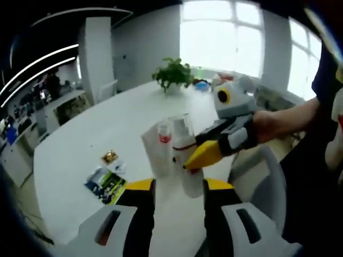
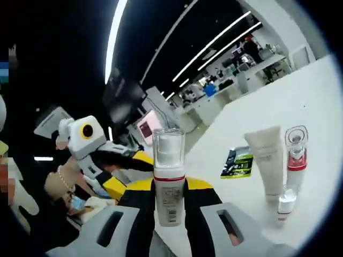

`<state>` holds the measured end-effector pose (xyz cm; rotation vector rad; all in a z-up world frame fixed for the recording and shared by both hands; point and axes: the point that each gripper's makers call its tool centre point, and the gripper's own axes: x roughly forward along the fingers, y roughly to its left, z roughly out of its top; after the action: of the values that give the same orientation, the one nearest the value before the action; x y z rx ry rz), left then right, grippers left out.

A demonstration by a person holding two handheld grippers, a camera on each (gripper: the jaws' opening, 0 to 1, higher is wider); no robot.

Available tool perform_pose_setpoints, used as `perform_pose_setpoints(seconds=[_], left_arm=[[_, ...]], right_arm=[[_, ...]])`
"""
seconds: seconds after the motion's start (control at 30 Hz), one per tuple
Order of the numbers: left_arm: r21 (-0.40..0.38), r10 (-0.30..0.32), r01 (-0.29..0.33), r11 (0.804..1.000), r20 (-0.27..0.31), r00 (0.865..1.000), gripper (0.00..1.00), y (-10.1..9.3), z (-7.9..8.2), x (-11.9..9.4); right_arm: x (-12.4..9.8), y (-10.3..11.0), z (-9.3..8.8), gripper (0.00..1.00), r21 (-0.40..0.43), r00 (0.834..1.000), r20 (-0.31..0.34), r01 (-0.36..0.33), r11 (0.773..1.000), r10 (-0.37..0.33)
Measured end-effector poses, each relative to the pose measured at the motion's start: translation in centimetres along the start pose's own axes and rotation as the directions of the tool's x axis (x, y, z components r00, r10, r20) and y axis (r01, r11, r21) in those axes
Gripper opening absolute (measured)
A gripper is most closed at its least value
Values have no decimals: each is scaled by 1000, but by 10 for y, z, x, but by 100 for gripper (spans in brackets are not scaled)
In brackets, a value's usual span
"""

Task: Arrange the skincare products in the storage area until every visible bottle or jar stands upright without overlapping.

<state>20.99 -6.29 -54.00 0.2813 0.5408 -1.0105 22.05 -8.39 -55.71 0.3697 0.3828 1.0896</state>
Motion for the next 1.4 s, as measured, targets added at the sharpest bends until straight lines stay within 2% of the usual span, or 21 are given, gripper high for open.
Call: perform_pose_setpoints(seconds=[0.1,0.2,0.33,0.43,0.47,0.53,0.63,0.73,0.83,0.97,1.07,1.17,1.23,1.3,1.4], left_arm=[[61,-21,22,998,-18,1000,41,-2,3,-2],[140,-33,40,989,-54,998,40,-4,3,-3],[201,-93,104,974,-62,994,39,-14,8,-2],[275,-100,126,953,-108,989,38,-12,-2,-1],[311,-104,142,940,-136,985,38,-13,-6,-1],[343,-108,158,926,-162,981,37,-14,-10,0],[382,-151,218,898,-198,968,34,-27,-14,4],[385,-173,245,890,-211,962,32,-32,-17,5],[413,-170,261,873,-243,955,27,-35,-21,7],[421,-164,265,868,-261,951,26,-34,-22,8],[438,-165,277,855,-277,947,26,-38,-24,10],[463,-150,286,839,-309,939,26,-39,-30,13],[465,-150,293,835,-320,935,25,-40,-33,14],[468,-150,296,833,-324,934,24,-40,-34,14],[460,-144,285,841,-317,937,24,-38,-33,13]], right_arm=[[-1,8,-7,20,-121,996,-75,-55,991,46],[-1,13,-13,20,-267,987,-146,-107,958,70],[3,18,-27,20,-356,972,-226,-141,924,61],[6,21,-44,20,-413,954,-294,-173,894,49],[7,22,-47,20,-425,950,-309,-185,886,50],[7,24,-54,20,-447,940,-337,-209,870,52],[9,30,-59,20,-489,929,-364,-245,837,60],[11,34,-60,20,-517,926,-373,-264,814,63],[11,35,-60,20,-518,923,-380,-272,811,67],[12,35,-61,20,-533,917,-395,-283,797,61],[11,36,-61,20,-540,912,-405,-299,787,68],[11,37,-60,20,-577,906,-419,-313,755,56],[11,35,-63,20,-599,897,-441,-327,731,40],[10,33,-64,20,-602,894,-446,-330,727,37],[10,31,-64,20,-597,898,-438,-322,734,38]])
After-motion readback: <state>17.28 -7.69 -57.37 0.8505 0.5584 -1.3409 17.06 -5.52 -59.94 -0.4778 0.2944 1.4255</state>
